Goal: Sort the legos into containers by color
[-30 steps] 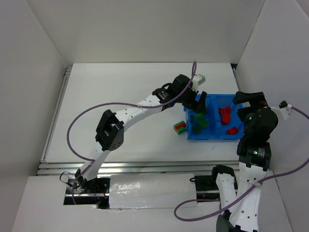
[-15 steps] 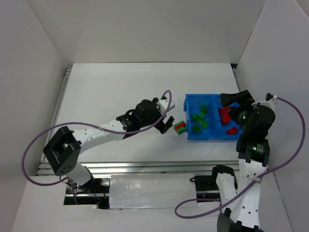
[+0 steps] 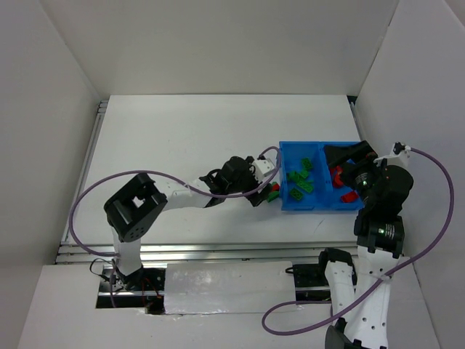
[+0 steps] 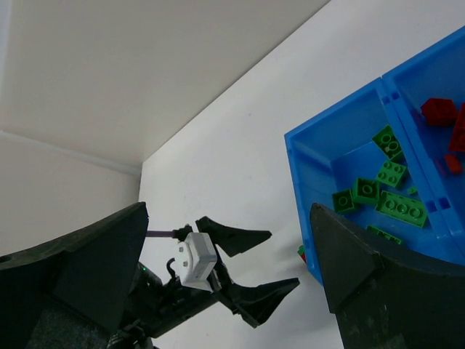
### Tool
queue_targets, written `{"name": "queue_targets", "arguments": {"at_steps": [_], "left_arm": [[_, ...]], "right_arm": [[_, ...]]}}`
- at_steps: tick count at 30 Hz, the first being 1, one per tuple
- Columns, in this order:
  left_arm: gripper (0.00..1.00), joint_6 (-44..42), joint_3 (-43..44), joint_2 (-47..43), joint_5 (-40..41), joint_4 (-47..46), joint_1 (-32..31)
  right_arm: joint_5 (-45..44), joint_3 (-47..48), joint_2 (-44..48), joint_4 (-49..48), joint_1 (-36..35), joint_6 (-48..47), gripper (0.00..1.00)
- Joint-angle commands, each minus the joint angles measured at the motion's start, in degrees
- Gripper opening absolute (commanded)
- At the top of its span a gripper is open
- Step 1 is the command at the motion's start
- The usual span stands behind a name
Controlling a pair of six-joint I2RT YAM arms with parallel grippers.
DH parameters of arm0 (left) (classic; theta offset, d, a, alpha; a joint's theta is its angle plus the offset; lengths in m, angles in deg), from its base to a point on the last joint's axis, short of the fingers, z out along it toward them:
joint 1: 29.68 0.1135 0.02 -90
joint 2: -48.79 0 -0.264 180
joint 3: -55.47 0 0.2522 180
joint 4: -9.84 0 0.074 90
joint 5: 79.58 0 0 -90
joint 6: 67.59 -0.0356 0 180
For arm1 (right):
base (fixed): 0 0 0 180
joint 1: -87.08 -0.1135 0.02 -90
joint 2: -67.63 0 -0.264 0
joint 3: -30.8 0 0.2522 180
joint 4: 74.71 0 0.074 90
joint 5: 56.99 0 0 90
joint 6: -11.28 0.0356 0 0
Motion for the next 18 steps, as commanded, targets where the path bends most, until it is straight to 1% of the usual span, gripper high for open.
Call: {"name": "queue_targets", "arguments": {"at_steps": [1, 3, 4, 8, 15, 17, 18], "left_arm": [[1.0, 0.6, 2.2, 2.0, -2.7, -6.2, -0.6], [1.0, 0.7, 3.3, 3.4, -3.6, -6.0, -0.7], [0.99, 2.7, 3.8, 3.9, -3.5, -5.7, -0.8], [0.99, 2.8, 7.5, 7.1, -3.8, -3.3, -0.9], [1.0, 4.4, 11.3, 11.7, -1.8, 1.1, -1.0], [0.96, 4.9, 12.6, 13.0, -0.4, 3.1, -1.0], [0.88, 5.0, 12.8, 13.5, 0.0, 3.6, -1.0]], "right_arm": [[2.1, -0.3, 0.5, -3.1, -0.2, -1.0, 1.0], [2.4, -0.6, 0.5, -3.5, -0.4, -1.0, 1.0], [2.7, -0.6, 0.5, -3.8, -0.3, -1.0, 1.0], [3.7, -0.8, 0.9, -4.2, -0.4, -0.9, 1.0], [4.4, -0.6, 1.2, -4.6, -0.4, -0.8, 1.0], [4.6, -0.6, 1.2, -4.8, -0.4, -0.7, 1.0], [4.9, -0.6, 1.3, -5.0, -0.4, -0.6, 1.0]]}}
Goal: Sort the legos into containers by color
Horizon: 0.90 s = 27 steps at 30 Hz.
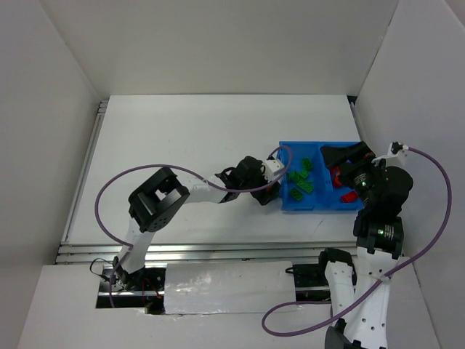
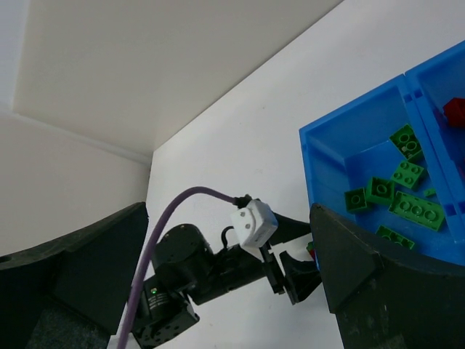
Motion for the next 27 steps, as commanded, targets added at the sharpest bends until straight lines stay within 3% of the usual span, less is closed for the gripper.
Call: {"name": "queue_targets", "arguments": {"at_steps": [1, 3, 5, 8, 10, 14, 15, 22, 25, 27], "left_arm": [[0.82, 1.4, 2.8, 2.1, 1.3, 2.5, -0.2], [0.67, 1.5, 2.7, 2.2, 1.7, 2.7, -0.3], [0.66, 1.6, 2.0, 2.2, 2.6, 2.9, -0.3], [0.52, 2.0, -0.4, 0.5, 3.5, 2.2, -0.2], [0.34, 2.3, -3.4, -1.3, 5.5, 0.9, -0.2], [0.11, 3.2, -11.0, -10.5, 9.0, -2.0, -0.2], [0.0, 3.4, -12.7, -12.4, 11.6, -3.0, -0.2], [0.0, 5.0, -30.4, -38.0, 15.9, -5.5, -2.9], [0.0, 4.5, -35.9, -49.6, 17.6, -5.7, -5.5], [0.0, 3.9, -37.6, -55.1, 18.5, -4.8, -7.5]], "right_arm": [[1.6, 0.2, 0.8, -3.5, -0.4, -0.6, 1.0], [1.5, 0.0, 1.0, -3.5, -0.4, -0.6, 1.0], [1.3, 0.0, 1.1, -3.6, -0.5, -0.7, 1.0], [1.4, -0.3, 1.4, -3.7, -0.5, -0.7, 1.0], [1.5, -0.4, 1.5, -4.0, -0.5, -0.5, 1.0], [2.1, -1.0, 1.3, -4.4, -0.4, -0.4, 0.99], [2.3, -1.1, 1.2, -4.7, -0.5, -0.3, 0.99], [5.7, -2.4, -2.0, -5.9, -2.3, 2.4, 1.0], [7.6, -3.1, -4.5, -8.6, -9.3, 3.7, 0.99], [6.9, -2.8, -6.3, -11.2, -19.4, 4.1, 0.99]]}}
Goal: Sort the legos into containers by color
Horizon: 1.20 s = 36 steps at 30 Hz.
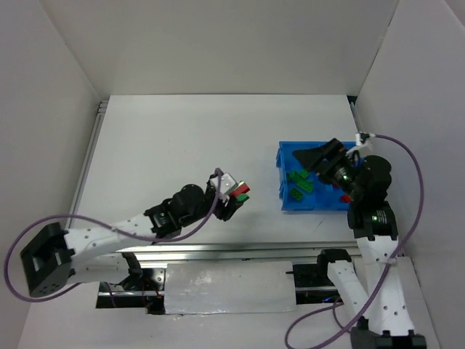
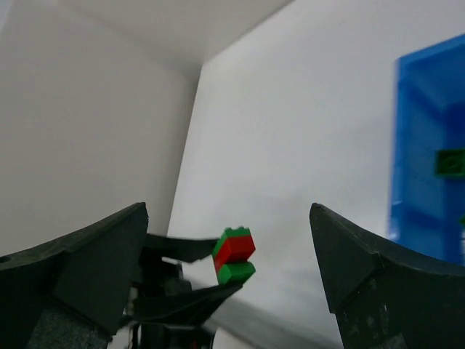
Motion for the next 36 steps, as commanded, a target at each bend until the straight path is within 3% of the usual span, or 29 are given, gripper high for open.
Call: {"name": "queue_targets", "arguments": {"at_steps": [1, 6, 13, 17, 20, 25, 29, 31, 33, 36], "left_arm": [[0.0, -0.6, -2.7, -11.4, 4.0, -2.2, -2.5], [0.0, -3.2, -3.4, -23.0, 5.9, 2.9, -5.2], [0.0, -5.8, -0.2, -24.1, 8.9, 9.4, -5.6], [0.0, -5.8, -0.3, -24.4, 9.3, 9.1, -5.7], [0.0, -5.8, -0.1, -25.4, 9.7, 9.4, -5.7], [0.0, -5.4, -0.8, -28.5, 8.6, 7.9, -5.7], [0.02, -5.0, 0.1, -29.0, 7.3, 8.3, -5.7], [0.03, -4.8, 0.4, -29.0, 6.7, 8.4, -5.7], [0.05, -4.6, 0.2, -29.4, 6.1, 8.1, -5.7], [0.22, -4.1, 0.2, -29.5, 5.6, 7.9, -5.7]], "right_arm": [[3.0, 0.1, -4.7, -7.3, -11.7, 1.8, 0.99], [2.5, 0.6, -13.9, -14.1, -32.0, 3.1, 0.97], [2.2, 1.5, -22.6, -23.3, -45.7, 5.3, 0.9], [-0.4, 1.6, -23.8, -26.1, -47.9, 5.2, 0.88], [-3.2, -0.8, -22.1, -27.5, -47.9, 6.0, 0.8], [-1.0, -1.5, -23.4, -29.3, -48.0, 5.3, 0.6], [1.8, -3.6, -23.5, -34.9, -47.9, 5.7, 0.35], [2.8, -3.7, -24.0, -35.6, -48.1, 5.5, 0.36], [3.7, -3.6, -24.4, -36.1, -48.2, 4.8, 0.35], [7.7, -5.1, -24.5, -41.6, -48.2, 4.2, 0.27]]}}
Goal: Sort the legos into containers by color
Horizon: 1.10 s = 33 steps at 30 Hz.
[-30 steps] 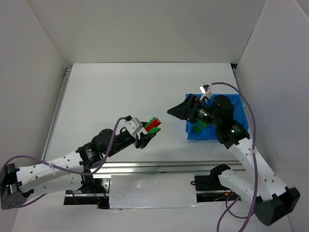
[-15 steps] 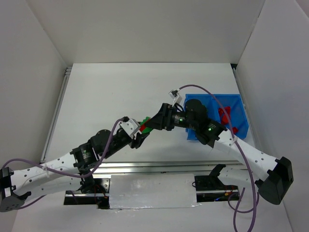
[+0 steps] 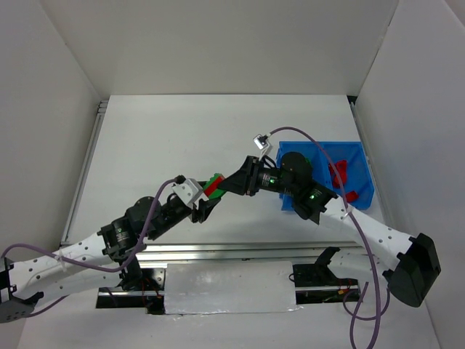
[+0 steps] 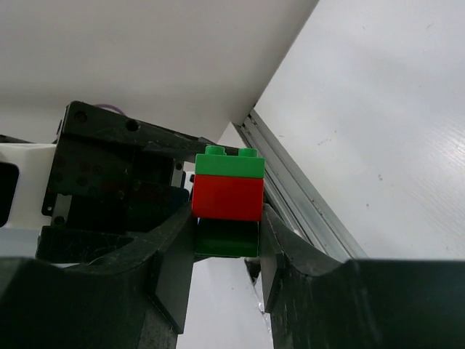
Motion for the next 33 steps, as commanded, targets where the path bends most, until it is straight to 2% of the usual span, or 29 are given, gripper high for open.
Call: {"name": "queue_targets", "arguments": {"at_steps": [1, 2, 3, 4, 6, 9, 13, 17, 19, 20, 23, 30, 33], "left_arm": [[0.41, 1.2, 2.8, -0.4, -3.4, -3.9, -0.4], [0.53, 1.4, 2.9, -0.2, -3.2, -3.8, -0.4], [0.73, 1.8, 3.0, -0.1, -3.1, -3.7, -0.4], [0.99, 2.3, 3.5, -0.1, -3.0, -3.6, -0.4], [1.0, 2.7, 4.4, 0.7, -2.9, -2.3, -0.4], [1.0, 4.5, 7.5, 2.1, -2.3, 0.4, -0.4], [1.0, 9.1, 15.4, 3.5, -3.2, 11.2, -0.4], [1.0, 9.8, 20.2, 2.9, -14.4, 17.3, -0.4], [1.0, 9.5, 22.3, 2.8, -20.2, 20.2, -0.4], [0.99, 9.6, 22.8, 2.8, -21.1, 20.9, -0.4], [0.99, 11.4, 23.3, 2.8, -21.4, 21.7, -0.4], [0.99, 11.8, 26.7, 8.3, -22.9, 25.6, -0.3], [1.0, 11.7, 27.8, 12.1, -24.6, 25.7, -0.4]], "right_arm": [[8.7, -1.6, -0.2, -14.2, -0.8, -1.7, 0.2], [9.7, -2.1, -0.1, -16.2, -0.8, -1.9, 0.08], [10.3, -3.3, -0.1, -17.6, -0.9, -2.5, 0.08], [11.4, -3.5, 0.0, -19.5, -0.8, -3.1, 0.07], [12.7, -4.2, 0.2, -20.9, -0.8, -6.0, 0.06], [13.2, -3.8, 0.9, -17.7, -0.4, -12.5, 0.05], [15.9, -4.3, 2.7, -13.9, 3.1, -18.7, 0.05], [20.0, -3.6, 4.0, -10.5, 8.2, -22.7, 0.05], [26.1, -2.9, 4.8, -9.0, 10.7, -24.8, 0.05], [29.6, -2.6, 5.4, -8.2, 11.2, -25.8, 0.05], [31.6, 0.1, 7.9, 0.1, 11.5, -31.6, 0.05], [35.5, 3.8, 10.3, 8.0, 11.5, -37.5, 0.03], [38.4, 5.0, 9.4, 8.1, 11.5, -37.9, 0.03]]}}
